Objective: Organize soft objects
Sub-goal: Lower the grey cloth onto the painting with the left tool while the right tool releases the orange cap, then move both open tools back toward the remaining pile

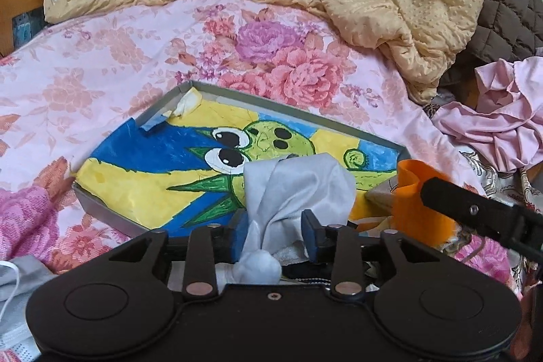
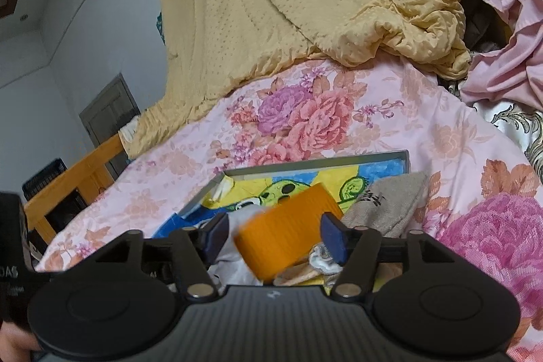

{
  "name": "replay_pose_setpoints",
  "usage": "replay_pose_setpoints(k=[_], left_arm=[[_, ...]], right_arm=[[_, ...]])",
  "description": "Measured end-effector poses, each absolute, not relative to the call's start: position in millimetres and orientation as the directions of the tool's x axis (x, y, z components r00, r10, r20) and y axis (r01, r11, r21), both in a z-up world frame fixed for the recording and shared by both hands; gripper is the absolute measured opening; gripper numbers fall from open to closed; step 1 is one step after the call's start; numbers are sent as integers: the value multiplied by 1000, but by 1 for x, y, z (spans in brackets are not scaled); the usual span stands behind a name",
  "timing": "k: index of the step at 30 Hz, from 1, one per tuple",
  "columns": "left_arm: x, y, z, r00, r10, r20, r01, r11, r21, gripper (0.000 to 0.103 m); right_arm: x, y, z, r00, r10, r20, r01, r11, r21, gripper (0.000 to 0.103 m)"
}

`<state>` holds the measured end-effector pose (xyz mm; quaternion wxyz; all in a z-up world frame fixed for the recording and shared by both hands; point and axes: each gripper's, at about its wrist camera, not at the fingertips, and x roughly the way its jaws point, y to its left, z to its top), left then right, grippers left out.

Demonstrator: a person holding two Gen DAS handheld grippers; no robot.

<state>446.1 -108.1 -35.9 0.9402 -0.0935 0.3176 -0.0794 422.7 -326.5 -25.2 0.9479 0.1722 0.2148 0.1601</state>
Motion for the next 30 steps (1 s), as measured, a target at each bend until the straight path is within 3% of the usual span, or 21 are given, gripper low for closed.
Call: replay_pose_setpoints(k=[5, 18, 24, 30], left_arm=[[428, -106, -26, 819, -212, -534, 119, 972, -203, 58], [396, -81, 7, 879, -138, -456, 65, 983, -172, 88], [374, -64, 30, 908, -95, -408, 34, 987, -154, 97], [345, -47, 46, 917, -92, -389, 29, 986, -166, 98]], right_arm=[[420, -332, -20, 867, 383, -319, -233, 877, 420, 81], [402, -331, -3, 896, 350, -273, -224, 888, 402, 100], [381, -318, 14, 910, 335, -245, -241, 907, 346, 103], [352, -301, 29, 931, 304, -200, -251, 935, 252, 103]])
